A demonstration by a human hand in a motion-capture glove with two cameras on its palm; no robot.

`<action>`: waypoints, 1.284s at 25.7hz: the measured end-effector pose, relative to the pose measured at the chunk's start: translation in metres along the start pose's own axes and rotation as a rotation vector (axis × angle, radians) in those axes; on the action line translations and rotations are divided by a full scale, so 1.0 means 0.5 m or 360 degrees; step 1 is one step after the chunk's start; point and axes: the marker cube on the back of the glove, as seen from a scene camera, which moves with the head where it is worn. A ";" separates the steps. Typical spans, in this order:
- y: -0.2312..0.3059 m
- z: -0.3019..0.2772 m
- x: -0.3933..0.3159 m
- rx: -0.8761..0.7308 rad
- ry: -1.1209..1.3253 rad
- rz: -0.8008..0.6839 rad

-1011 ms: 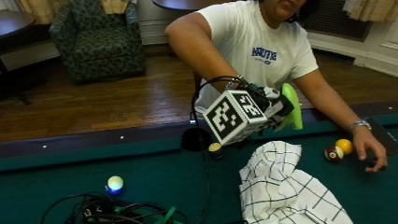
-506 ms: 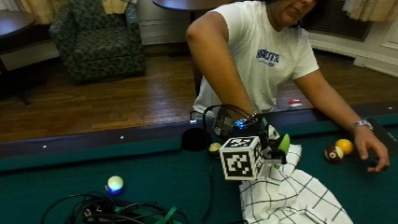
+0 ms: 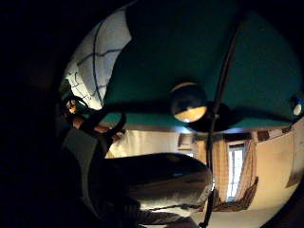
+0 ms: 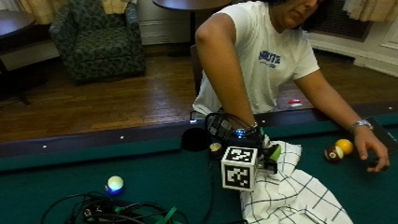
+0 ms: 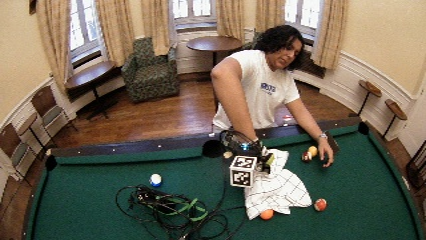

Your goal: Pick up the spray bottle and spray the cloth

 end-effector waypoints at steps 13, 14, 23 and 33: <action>0.078 -0.045 -0.091 0.0154 -0.0131 -0.0482; 0.094 -0.054 -0.111 0.0185 -0.0150 -0.0567; 0.258 -0.108 -0.320 0.0439 -0.0147 -0.1406; 0.295 -0.008 -0.534 0.0507 -0.0271 -0.2158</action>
